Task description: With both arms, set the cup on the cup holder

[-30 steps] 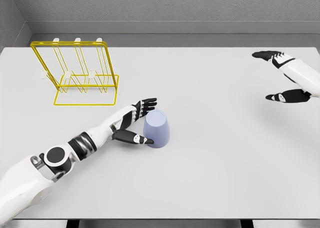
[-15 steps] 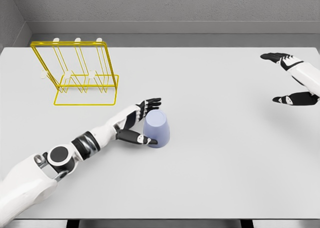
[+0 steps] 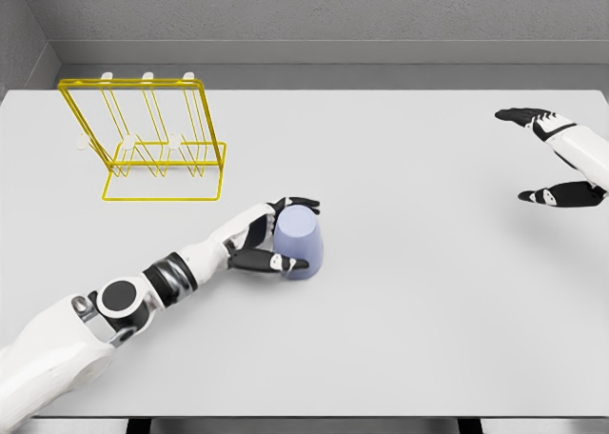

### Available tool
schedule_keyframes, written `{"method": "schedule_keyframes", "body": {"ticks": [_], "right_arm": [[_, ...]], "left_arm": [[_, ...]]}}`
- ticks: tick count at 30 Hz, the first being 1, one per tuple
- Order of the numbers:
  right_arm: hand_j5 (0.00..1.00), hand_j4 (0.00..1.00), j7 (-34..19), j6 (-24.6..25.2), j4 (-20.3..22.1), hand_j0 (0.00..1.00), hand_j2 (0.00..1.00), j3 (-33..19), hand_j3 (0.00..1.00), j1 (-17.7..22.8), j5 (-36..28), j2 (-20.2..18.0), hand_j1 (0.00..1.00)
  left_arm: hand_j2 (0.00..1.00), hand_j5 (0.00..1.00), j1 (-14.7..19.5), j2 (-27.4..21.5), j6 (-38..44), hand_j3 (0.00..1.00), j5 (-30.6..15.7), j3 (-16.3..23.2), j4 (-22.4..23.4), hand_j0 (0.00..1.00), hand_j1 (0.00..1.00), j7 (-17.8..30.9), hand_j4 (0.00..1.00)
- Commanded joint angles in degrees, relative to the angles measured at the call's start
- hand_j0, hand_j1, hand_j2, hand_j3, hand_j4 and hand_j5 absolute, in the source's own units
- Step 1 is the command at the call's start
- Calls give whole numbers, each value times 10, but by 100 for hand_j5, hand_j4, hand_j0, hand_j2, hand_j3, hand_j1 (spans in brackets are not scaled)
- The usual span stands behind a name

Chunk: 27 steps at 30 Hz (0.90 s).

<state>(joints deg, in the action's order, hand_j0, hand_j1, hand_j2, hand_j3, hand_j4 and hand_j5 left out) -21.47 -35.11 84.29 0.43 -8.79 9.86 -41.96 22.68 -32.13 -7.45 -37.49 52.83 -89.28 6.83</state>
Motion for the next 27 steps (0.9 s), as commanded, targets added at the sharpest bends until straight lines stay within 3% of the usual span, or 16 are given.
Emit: {"method": "schedule_keyframes", "body": {"ticks": [1, 6, 10, 27], "right_arm": [[100, 100, 0, 1, -1, 100, 100, -7, 100, 1, -4, -1, 100], [100, 100, 1, 1, 3, 100, 100, -34, 100, 18, -5, 1, 100], [100, 100, 1, 1, 57, 100, 100, -35, 100, 21, -4, 7, 100], [100, 100, 1, 1, 56, 100, 100, -39, 100, 29, -5, 6, 100]], "left_arm": [[59, 59, 0, 0, -1, 59, -4, -1, 0, 59, 59, -2, 59], [55, 55, 2, 0, -4, 55, -5, -3, 0, 55, 55, -3, 55], [56, 56, 2, 0, -4, 56, -5, -4, -1, 56, 56, -3, 56], [57, 57, 20, -24, -4, 57, -12, -41, -58, 57, 57, -6, 57]]}}
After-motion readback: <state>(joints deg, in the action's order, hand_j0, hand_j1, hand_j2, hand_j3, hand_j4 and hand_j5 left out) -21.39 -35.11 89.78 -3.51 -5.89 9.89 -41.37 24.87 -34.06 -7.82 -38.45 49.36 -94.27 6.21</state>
